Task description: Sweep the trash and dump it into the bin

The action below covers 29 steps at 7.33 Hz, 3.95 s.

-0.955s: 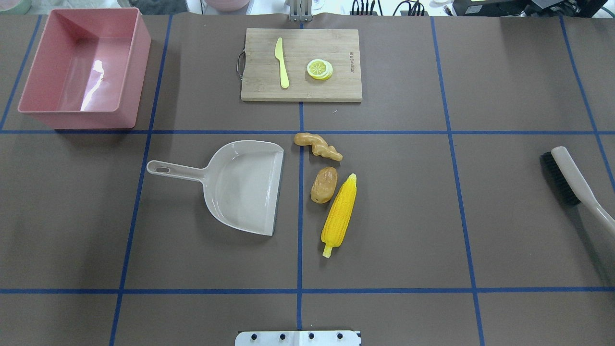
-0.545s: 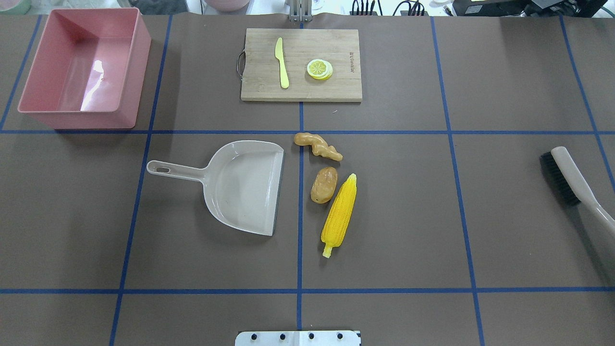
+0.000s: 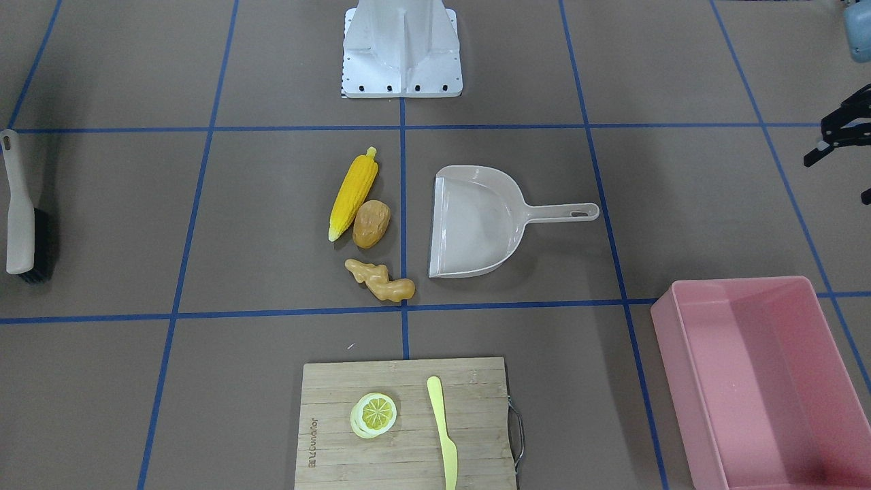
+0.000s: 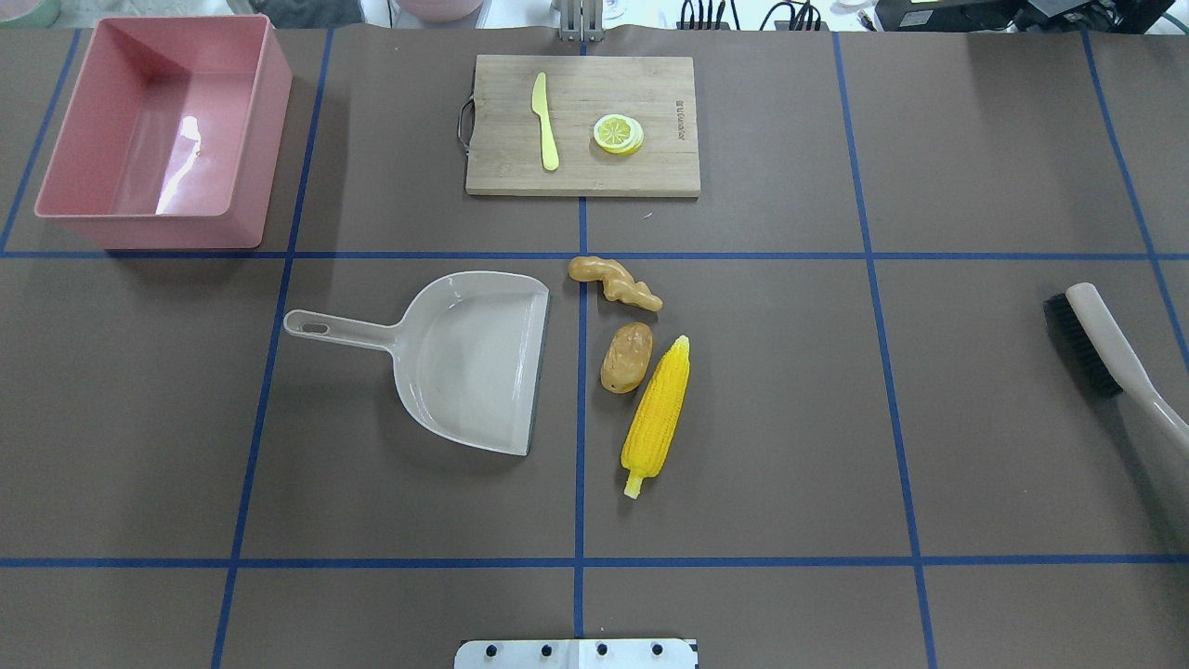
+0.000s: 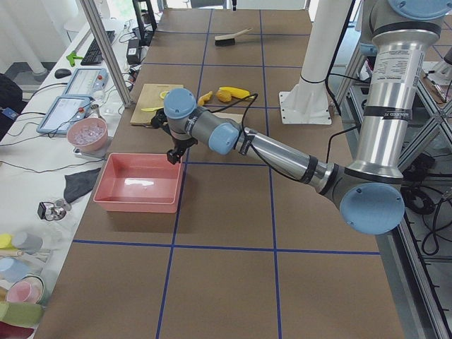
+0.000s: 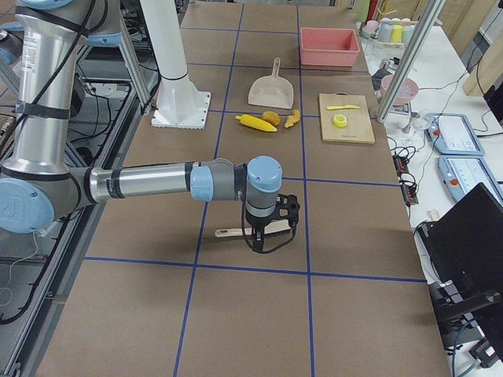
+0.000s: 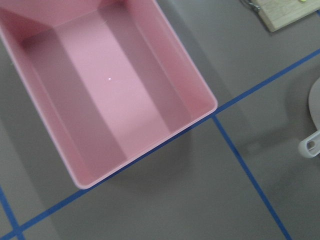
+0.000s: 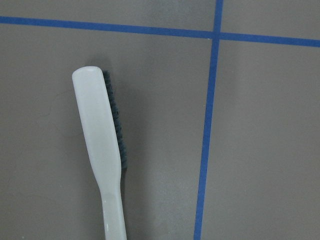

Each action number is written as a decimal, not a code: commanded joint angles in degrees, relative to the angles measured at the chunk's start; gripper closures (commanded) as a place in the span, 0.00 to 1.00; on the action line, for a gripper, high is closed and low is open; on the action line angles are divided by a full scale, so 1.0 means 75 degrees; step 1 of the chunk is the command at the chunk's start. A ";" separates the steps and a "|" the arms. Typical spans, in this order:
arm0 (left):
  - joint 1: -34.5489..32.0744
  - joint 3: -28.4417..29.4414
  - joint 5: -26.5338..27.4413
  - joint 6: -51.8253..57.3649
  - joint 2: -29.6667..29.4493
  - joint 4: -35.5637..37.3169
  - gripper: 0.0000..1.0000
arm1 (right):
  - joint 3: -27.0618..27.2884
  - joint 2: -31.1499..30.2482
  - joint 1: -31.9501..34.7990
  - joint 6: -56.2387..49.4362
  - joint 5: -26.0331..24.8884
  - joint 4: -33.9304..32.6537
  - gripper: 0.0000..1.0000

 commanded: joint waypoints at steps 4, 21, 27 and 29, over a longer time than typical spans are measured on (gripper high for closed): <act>0.2545 0.0282 0.0981 -0.0865 -0.2453 -0.0008 0.01 | 0.0023 -0.0515 -0.1705 0.0652 -0.0228 0.1183 0.00; 0.4525 -0.0257 0.3281 0.2779 -0.1785 -0.1086 0.01 | -0.0927 -0.1886 -0.3958 0.4157 -0.1951 0.6503 0.27; 0.5055 0.0176 0.4027 0.3248 -0.1586 -0.0585 0.02 | -0.0880 -0.1898 -0.3864 0.4063 -0.1589 0.6807 1.00; 0.5032 0.0642 0.4098 0.3306 -0.1784 -0.0535 0.02 | -0.0321 -0.1793 -0.3841 0.4109 -0.1448 0.6587 1.00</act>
